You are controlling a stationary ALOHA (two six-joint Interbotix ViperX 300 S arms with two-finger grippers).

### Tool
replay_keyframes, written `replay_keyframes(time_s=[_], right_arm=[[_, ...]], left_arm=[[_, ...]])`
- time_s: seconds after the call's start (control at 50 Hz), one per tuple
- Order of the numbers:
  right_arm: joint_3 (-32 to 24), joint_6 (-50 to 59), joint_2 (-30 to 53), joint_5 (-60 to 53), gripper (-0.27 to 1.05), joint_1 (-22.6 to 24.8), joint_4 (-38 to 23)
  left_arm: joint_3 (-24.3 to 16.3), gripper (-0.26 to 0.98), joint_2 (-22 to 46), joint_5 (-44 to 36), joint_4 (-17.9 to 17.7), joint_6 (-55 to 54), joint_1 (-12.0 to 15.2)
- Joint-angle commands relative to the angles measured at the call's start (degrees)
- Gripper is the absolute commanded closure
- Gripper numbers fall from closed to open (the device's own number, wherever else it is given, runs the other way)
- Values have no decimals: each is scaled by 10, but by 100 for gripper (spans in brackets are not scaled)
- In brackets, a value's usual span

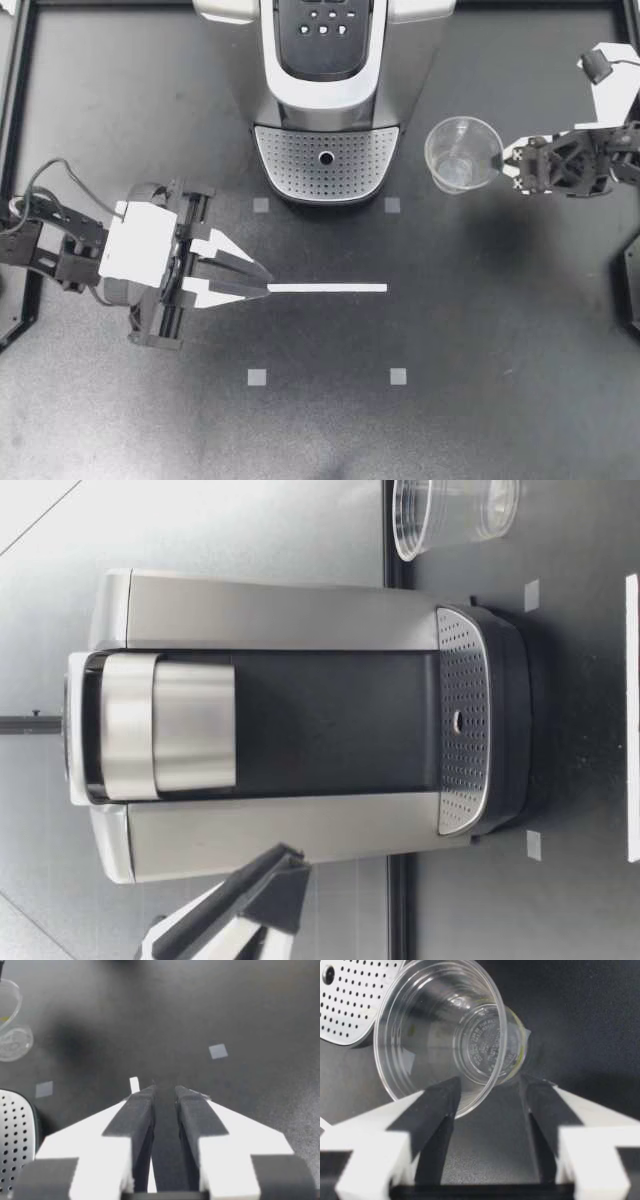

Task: Place the coffee capsule inside the capsule container, then place the cup onto the center of the cup tray, then push the 'Hot Water' and 'Travel Mug' buttons.

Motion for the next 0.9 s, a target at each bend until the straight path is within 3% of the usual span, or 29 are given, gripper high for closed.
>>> replay_keyframes(time_s=[0.0, 0.58, 0.88], right_arm=[[-17, 0, 4, -4, 23, -4, 1], [-33, -4, 20, -1, 49, -4, -1], [-37, 1, 11, -2, 70, -4, 1]], left_arm=[[-5, 51, -4, -2, 0, 1, 1], [2, 51, -4, -3, 0, 1, 1], [4, 51, -5, -2, 0, 1, 1]])
